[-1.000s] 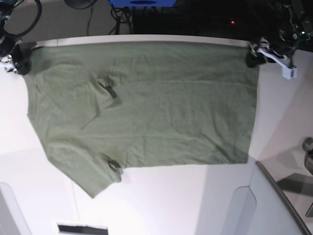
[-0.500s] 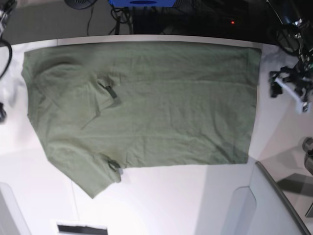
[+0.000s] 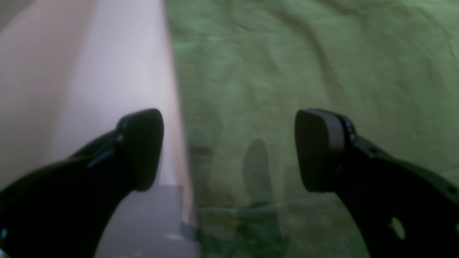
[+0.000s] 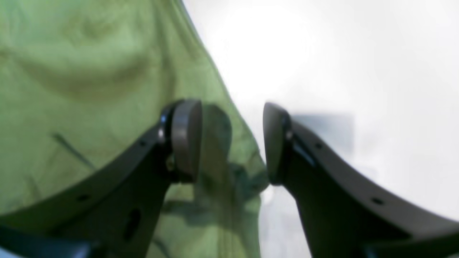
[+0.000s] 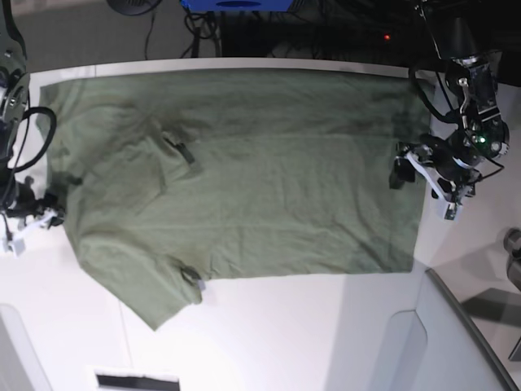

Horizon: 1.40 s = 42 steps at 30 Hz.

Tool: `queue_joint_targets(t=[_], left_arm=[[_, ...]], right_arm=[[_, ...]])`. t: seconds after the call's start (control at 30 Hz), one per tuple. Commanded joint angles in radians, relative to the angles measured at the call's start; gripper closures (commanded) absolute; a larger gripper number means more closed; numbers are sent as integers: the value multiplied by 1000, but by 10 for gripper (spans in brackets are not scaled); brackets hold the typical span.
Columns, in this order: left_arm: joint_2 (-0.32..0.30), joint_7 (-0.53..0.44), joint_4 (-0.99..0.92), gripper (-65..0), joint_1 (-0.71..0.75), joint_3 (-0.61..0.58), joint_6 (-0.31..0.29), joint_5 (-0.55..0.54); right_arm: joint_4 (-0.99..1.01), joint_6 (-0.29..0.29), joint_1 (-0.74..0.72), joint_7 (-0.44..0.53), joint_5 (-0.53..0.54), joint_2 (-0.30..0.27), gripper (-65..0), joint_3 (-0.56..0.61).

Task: Layout the t-shirt on the table in an organized manner, then fold the t-shirt properly
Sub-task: 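Move both grippers to the shirt's side edges near the middle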

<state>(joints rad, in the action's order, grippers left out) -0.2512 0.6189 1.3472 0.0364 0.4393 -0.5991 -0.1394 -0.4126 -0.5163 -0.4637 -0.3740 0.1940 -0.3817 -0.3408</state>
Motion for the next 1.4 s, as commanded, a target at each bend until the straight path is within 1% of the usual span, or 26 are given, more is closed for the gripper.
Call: queue_joint_targets(t=[0.0, 0.03, 0.13, 0.2, 0.23, 0.33, 0.43, 0.47, 0.5, 0.57, 0.6, 0.63, 0.67, 0.77, 0.93, 1.0, 1.07, 1.13, 1.23, 1.37], left_arm=[[-6, -18, 13, -546, -26, 3, 3, -16], [3, -18, 8, -546, -37, 3, 3, -35], [2, -18, -42, -546, -62, 3, 3, -121], [-4, -18, -88, -546, -91, -30, 3, -171], [-18, -18, -104, -546, -97, -63, 3, -190], [-32, -21, -119, -546, -103, -170, 3, -213], [-26, -23, -117, -546, -103, -204, 3, -216], [-24, -23, -117, -546, -103, -207, 3, -216], [-20, -23, -117, -546, -103, -210, 3, -216], [-12, -23, -117, -546, -103, -214, 3, -210], [-12, -21, -117, -546, -102, -216, 3, -208], [-9, -20, -117, -546, -99, -218, 3, -207], [-1, -20, -117, -546, -97, -218, 5, -207], [0, -20, -124, -546, -94, -230, 5, -205], [-6, -21, -127, -546, -94, -330, 9, -205], [-3, -21, -127, -546, -94, -351, 9, -205], [-1, -21, -128, -546, -94, -366, 9, -205], [0, -21, -128, -546, -94, -389, 9, -205], [0, -23, -148, -546, -100, -431, 9, -205], [3, -23, -191, -546, -105, -442, 9, -205]], right_arm=[[-13, -12, -28, 31, 9, -4, -267, 6], [-12, -12, -28, 33, 9, 2, -267, 6], [-12, -8, -28, 33, 9, 16, -267, 4], [-12, -6, -28, 33, 9, 22, -267, 6], [-12, -6, -28, 33, 9, 23, -267, 6], [-12, -6, -28, 33, 9, 25, -260, 6], [-16, -6, -28, 36, 9, 25, -249, -2], [-16, -6, -28, 39, 9, 25, -224, -2], [-16, -6, -28, 51, 9, 25, -185, -2], [-16, -5, -28, 88, 9, 25, -44, 4], [-16, -5, -27, 97, 9, 25, 0, 6], [-16, -5, -27, 97, 9, 25, 0, 6], [-16, -5, -27, 97, 9, 25, -14, 6], [-18, -5, -25, 97, 9, 25, 0, 6], [-30, -5, -4, 96, 9, 23, 0, 4], [-87, -5, 30, 77, 9, 25, 0, -1], [-188, -5, 75, 42, 9, 26, 0, -2], [-291, -5, 122, 11, 9, 46, 0, -2], [-444, -5, 185, -52, 9, 57, 0, -4], [-582, -5, 245, -133, 9, 85, 0, -4]])
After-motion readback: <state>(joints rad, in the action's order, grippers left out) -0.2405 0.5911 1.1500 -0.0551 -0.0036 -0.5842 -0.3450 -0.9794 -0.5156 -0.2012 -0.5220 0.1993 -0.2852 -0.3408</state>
